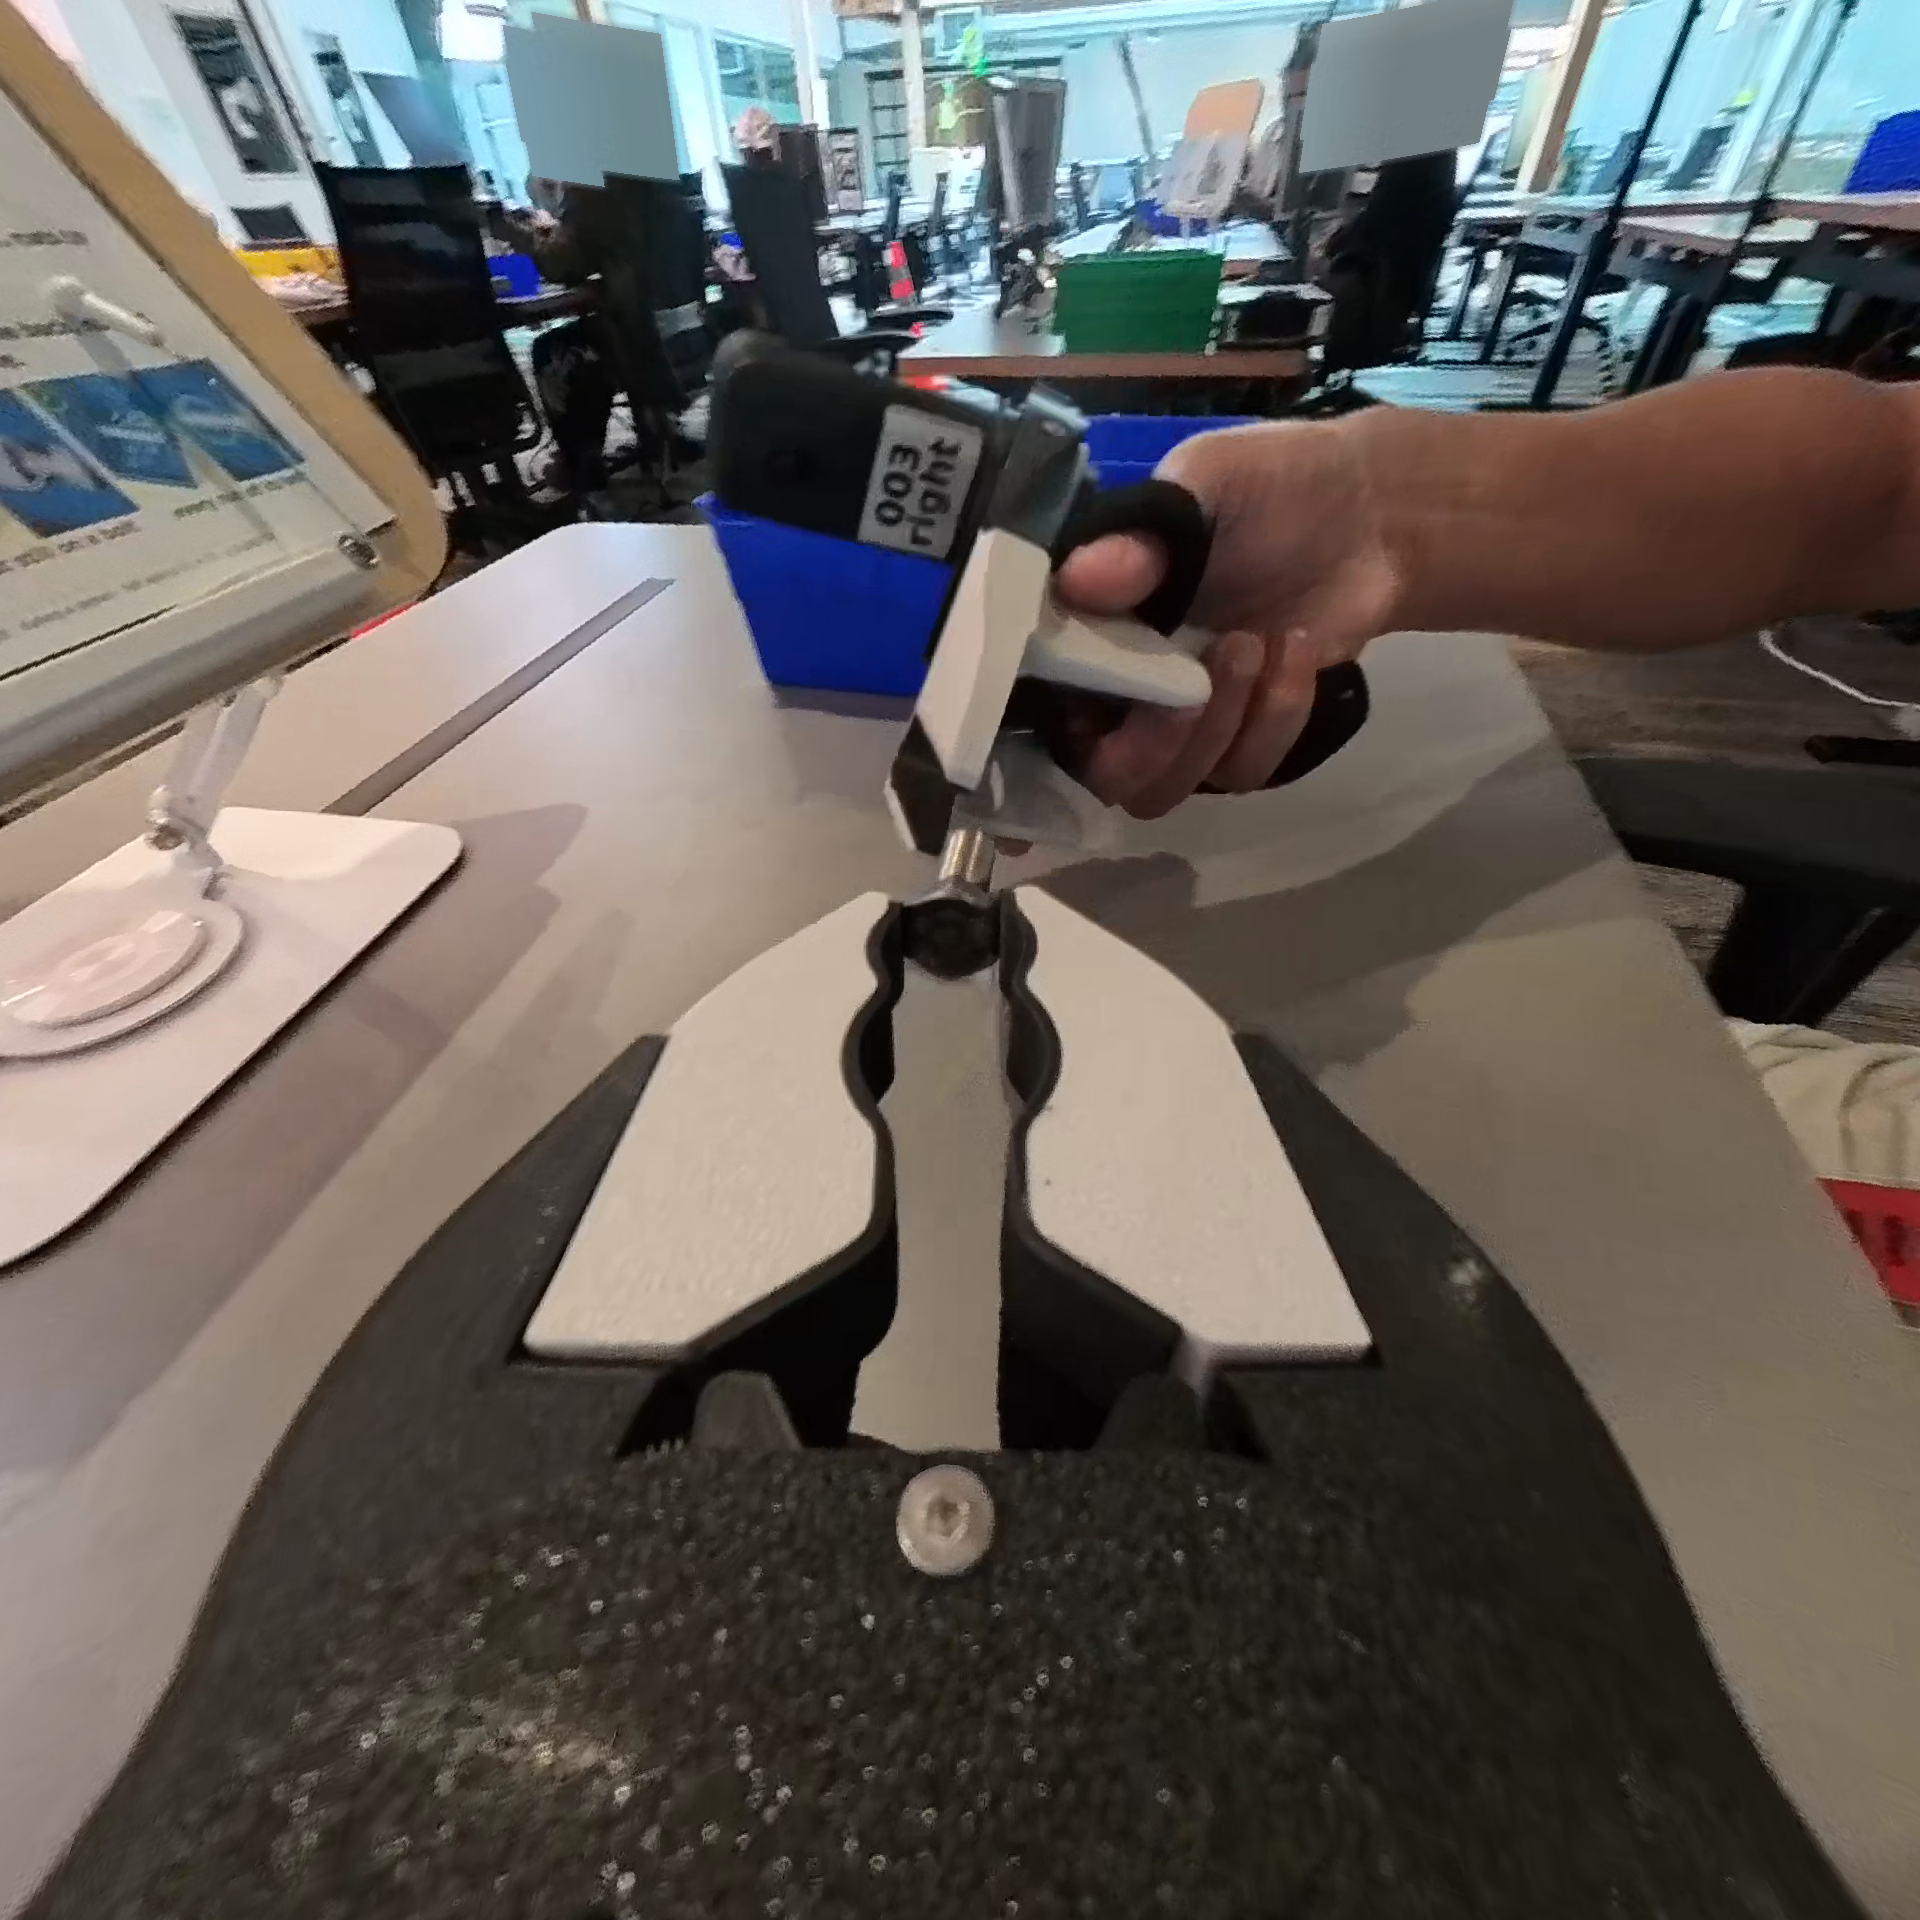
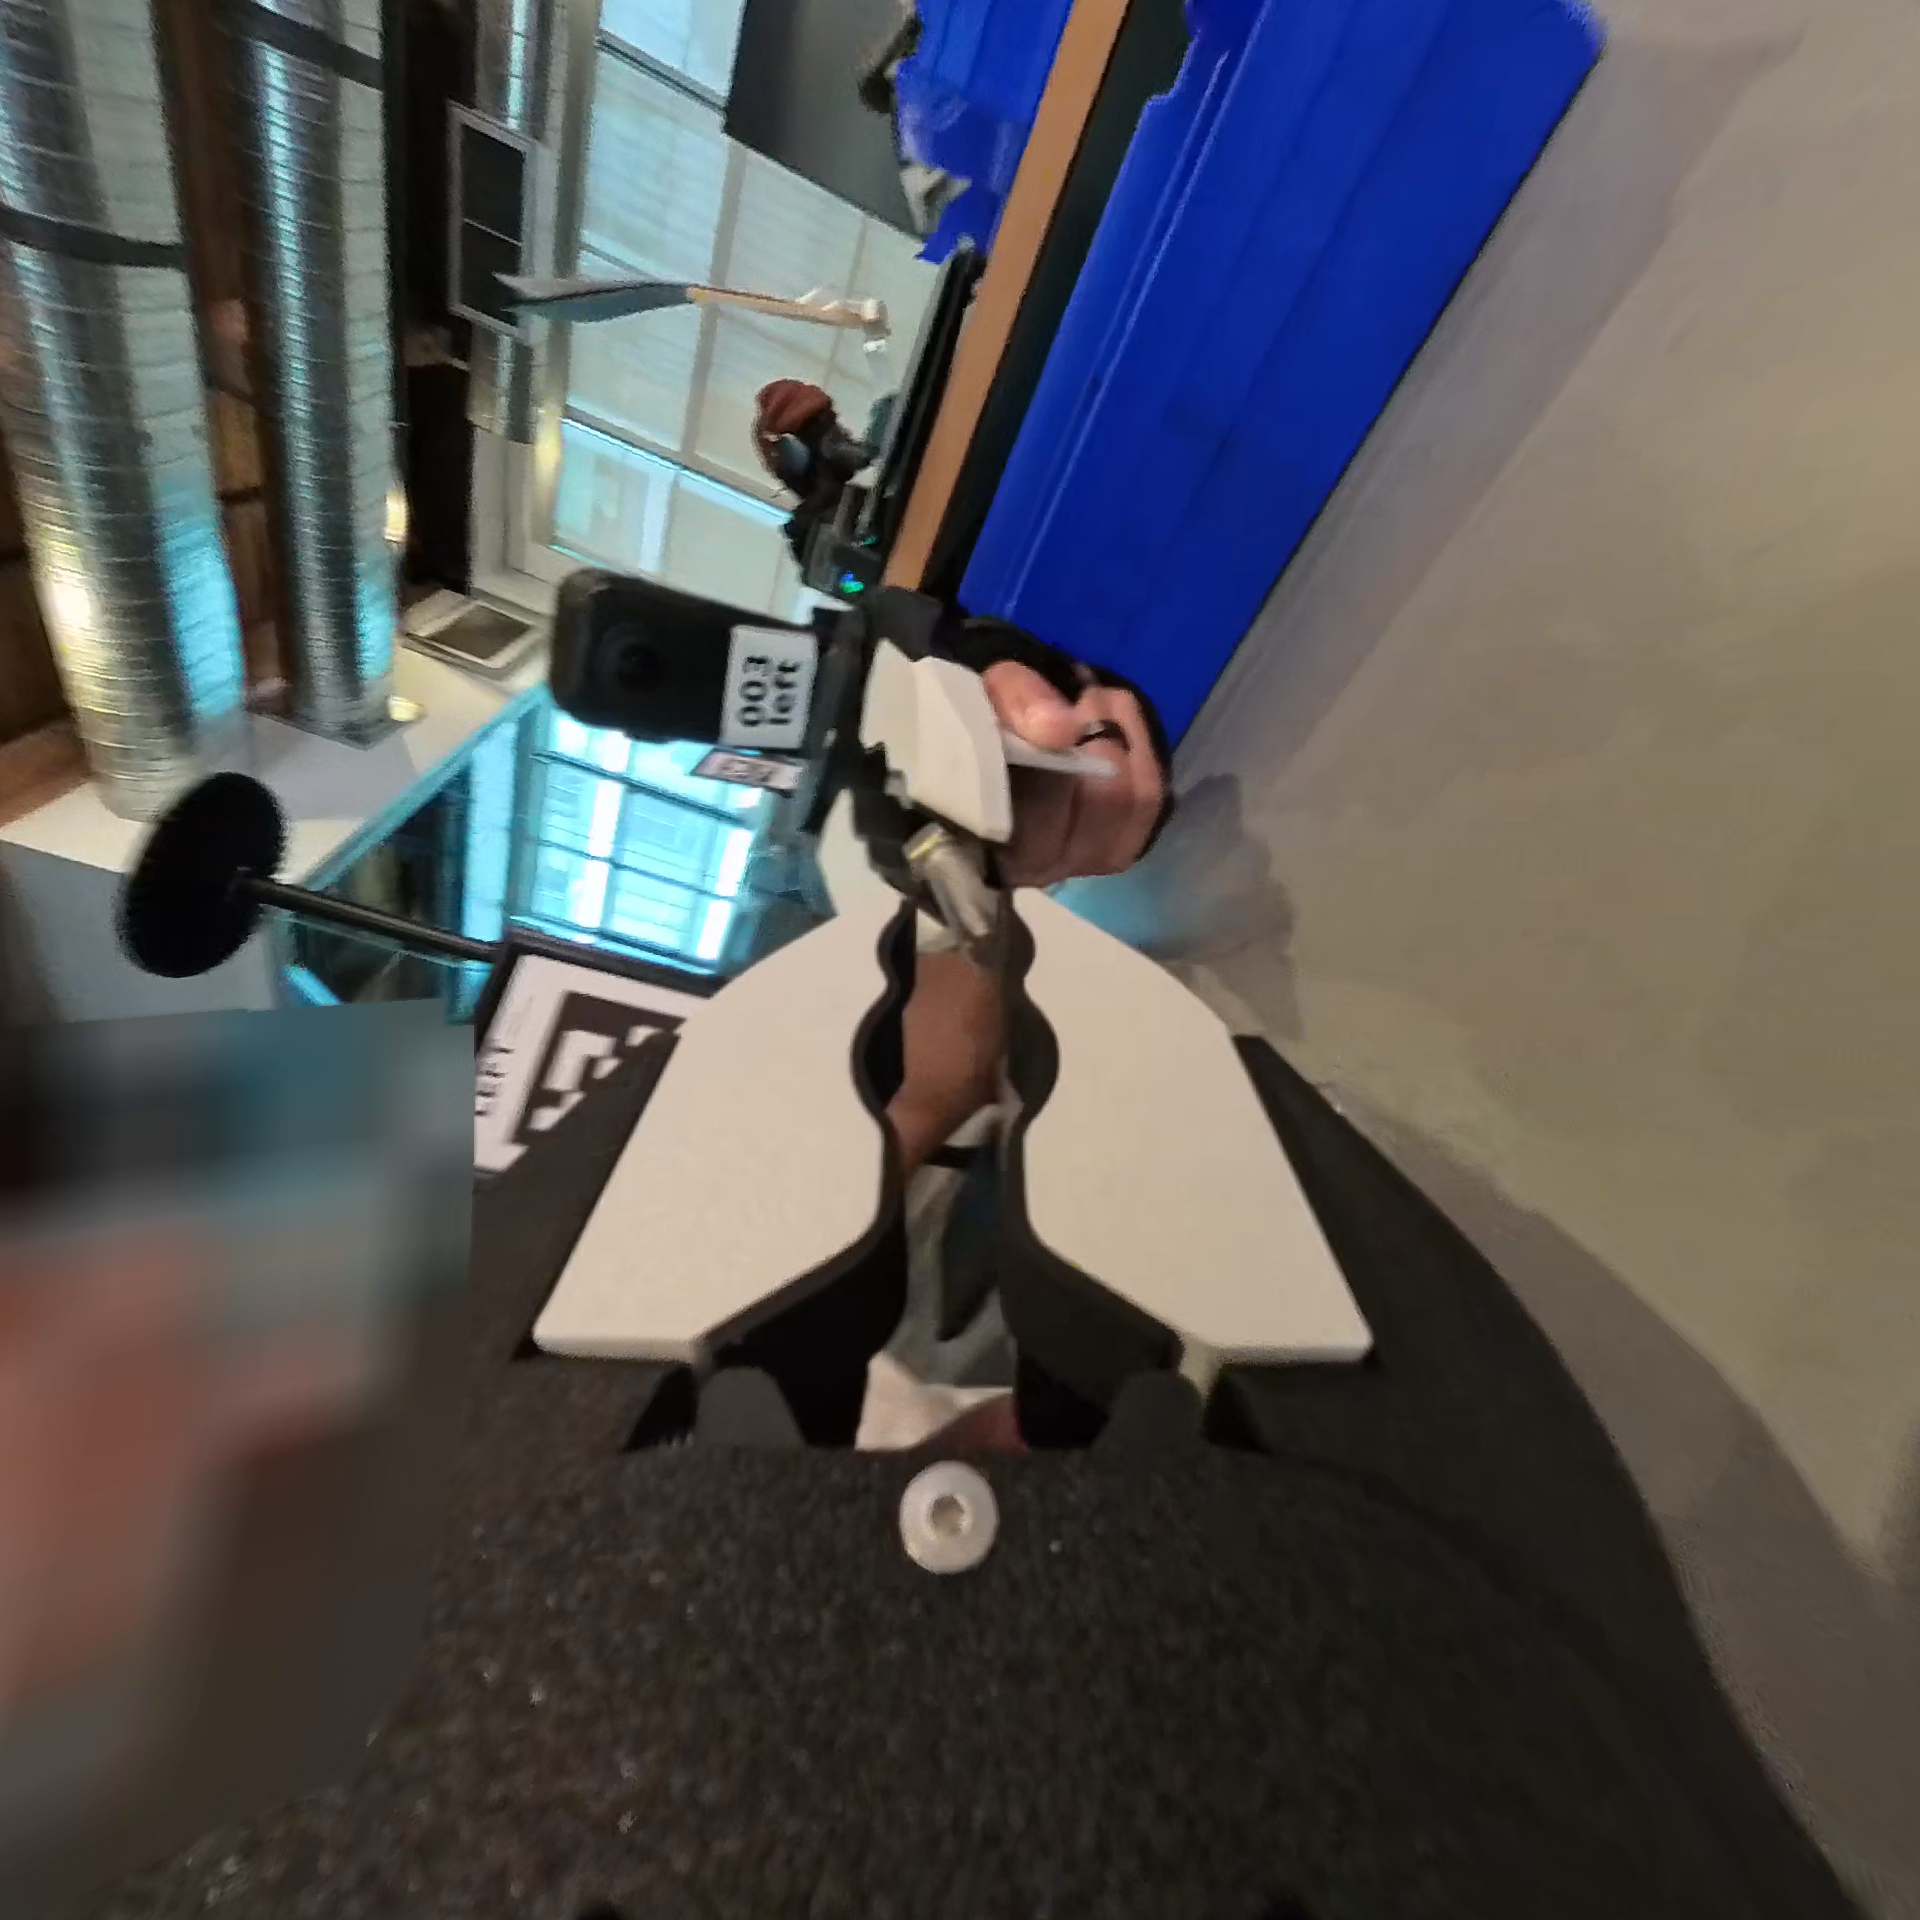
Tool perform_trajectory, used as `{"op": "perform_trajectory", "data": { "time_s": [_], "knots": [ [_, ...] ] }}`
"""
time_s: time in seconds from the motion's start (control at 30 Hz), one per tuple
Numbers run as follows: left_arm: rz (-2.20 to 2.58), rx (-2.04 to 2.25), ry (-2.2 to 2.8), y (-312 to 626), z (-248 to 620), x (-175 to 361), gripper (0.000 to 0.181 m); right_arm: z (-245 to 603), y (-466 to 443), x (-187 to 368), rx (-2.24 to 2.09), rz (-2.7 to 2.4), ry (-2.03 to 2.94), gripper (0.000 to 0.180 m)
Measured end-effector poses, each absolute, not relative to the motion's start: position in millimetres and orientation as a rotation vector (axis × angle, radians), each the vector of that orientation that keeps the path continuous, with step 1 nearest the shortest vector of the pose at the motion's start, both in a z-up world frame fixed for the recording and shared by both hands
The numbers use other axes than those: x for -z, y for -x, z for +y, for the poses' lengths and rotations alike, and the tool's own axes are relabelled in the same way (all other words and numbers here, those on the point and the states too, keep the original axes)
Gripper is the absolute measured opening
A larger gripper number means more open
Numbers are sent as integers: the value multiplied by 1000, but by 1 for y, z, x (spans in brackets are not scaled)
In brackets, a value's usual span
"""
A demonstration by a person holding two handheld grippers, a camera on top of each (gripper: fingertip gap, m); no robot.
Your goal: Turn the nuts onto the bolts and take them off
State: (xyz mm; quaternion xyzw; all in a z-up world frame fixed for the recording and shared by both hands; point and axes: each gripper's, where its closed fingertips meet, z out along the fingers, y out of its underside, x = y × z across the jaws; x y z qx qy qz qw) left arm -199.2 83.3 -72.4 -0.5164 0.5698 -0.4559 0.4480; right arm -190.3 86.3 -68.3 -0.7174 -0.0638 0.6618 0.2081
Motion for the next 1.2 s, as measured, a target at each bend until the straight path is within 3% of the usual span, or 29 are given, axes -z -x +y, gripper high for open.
{"op": "perform_trajectory", "data": {
  "time_s": [0.1, 0.37, 0.5, 0.73, 0.93, 1.2],
  "knots": [
    [1308, 1093, 1341, 200, 101, 72, 17, 101, 177, 81, -1571, -289, 2012, 18],
    [937, 991, 1465, 208, 138, 64, 17, 95, 117, 50, -433, -551, 1647, 50],
    [879, 997, 1520, 207, 143, 70, 17, 87, 90, 50, -86, -574, 1642, 40],
    [908, 1022, 1491, 207, 139, 68, 17, 74, 74, 30, -4, -811, 1848, 48],
    [932, 1007, 1498, 205, 138, 72, 17, 94, 32, 74, 295, -1294, 2116, 45],
    [948, 1016, 1505, 203, 137, 75, 17, 112, 6, 142, 293, -1790, 2238, 38]
  ]
}}
